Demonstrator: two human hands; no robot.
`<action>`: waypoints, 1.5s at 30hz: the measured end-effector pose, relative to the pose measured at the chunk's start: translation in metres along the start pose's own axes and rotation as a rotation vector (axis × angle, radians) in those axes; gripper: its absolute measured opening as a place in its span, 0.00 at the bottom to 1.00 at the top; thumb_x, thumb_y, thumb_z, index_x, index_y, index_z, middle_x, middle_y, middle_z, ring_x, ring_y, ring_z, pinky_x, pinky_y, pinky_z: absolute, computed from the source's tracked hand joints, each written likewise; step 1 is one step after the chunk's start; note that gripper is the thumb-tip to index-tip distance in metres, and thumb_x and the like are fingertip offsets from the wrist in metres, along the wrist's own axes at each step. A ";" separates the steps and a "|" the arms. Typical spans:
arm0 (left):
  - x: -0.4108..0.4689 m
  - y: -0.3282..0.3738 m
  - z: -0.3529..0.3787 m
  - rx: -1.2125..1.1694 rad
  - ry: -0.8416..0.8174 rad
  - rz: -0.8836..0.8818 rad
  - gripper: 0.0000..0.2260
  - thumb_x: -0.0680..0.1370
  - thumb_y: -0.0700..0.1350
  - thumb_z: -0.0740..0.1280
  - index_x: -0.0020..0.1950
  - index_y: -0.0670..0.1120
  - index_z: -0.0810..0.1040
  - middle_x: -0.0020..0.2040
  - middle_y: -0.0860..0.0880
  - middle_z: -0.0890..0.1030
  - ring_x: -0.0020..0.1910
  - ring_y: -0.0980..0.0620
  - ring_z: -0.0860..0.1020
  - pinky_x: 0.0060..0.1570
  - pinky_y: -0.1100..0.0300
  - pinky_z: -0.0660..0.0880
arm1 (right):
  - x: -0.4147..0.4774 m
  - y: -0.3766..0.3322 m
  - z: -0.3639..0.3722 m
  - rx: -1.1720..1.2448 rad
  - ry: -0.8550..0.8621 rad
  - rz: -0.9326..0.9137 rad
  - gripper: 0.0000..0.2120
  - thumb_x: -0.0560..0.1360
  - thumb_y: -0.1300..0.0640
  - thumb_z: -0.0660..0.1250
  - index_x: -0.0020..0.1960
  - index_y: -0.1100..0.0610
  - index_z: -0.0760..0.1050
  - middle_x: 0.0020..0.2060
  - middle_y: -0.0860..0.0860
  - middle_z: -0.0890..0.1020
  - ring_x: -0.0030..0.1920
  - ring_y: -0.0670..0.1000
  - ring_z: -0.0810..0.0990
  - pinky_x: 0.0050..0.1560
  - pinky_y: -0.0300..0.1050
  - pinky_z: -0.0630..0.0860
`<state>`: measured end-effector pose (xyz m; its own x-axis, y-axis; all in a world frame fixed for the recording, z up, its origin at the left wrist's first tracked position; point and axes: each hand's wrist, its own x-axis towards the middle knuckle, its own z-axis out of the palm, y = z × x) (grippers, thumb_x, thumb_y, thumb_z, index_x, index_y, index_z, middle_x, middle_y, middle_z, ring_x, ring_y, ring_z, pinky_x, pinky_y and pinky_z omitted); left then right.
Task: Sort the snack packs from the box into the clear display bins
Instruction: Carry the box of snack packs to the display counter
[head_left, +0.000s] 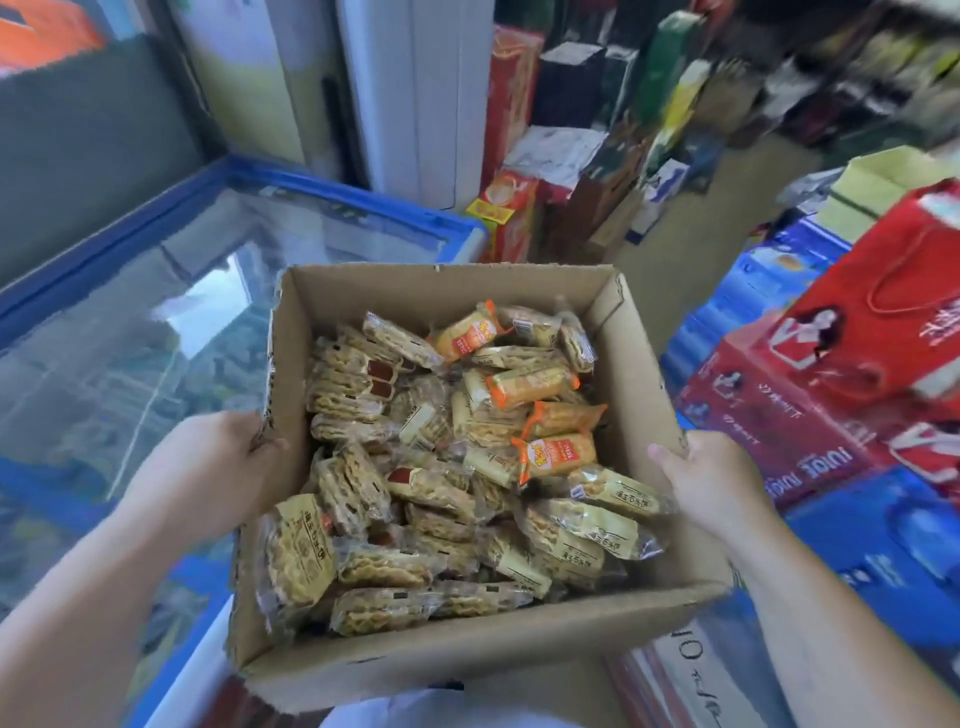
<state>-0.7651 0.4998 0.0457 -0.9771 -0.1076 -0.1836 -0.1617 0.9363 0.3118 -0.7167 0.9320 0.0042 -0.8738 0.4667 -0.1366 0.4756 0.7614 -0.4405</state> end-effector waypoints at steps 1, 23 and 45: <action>0.021 0.019 0.004 0.000 -0.009 0.027 0.19 0.80 0.46 0.69 0.30 0.45 0.70 0.29 0.46 0.75 0.30 0.47 0.74 0.29 0.59 0.64 | 0.018 0.008 -0.005 -0.005 0.011 0.015 0.24 0.79 0.51 0.69 0.31 0.57 0.61 0.26 0.53 0.67 0.29 0.55 0.65 0.30 0.49 0.56; 0.590 0.481 0.066 0.110 -0.186 0.482 0.16 0.82 0.52 0.64 0.38 0.44 0.73 0.37 0.46 0.75 0.42 0.40 0.75 0.39 0.51 0.72 | 0.534 0.050 -0.092 0.020 0.194 0.468 0.23 0.79 0.51 0.69 0.31 0.60 0.66 0.27 0.55 0.71 0.34 0.60 0.72 0.35 0.52 0.63; 1.032 0.970 0.160 0.056 -0.208 0.585 0.20 0.81 0.49 0.67 0.31 0.44 0.70 0.29 0.47 0.75 0.29 0.47 0.75 0.28 0.59 0.63 | 1.120 0.146 -0.220 0.093 0.278 0.577 0.24 0.79 0.51 0.69 0.31 0.57 0.62 0.26 0.55 0.67 0.28 0.57 0.68 0.31 0.48 0.59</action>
<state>-1.9081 1.3507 0.0092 -0.8532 0.4909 -0.1766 0.4054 0.8369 0.3677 -1.6033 1.6646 -0.0176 -0.4155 0.8980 -0.1447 0.8392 0.3171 -0.4418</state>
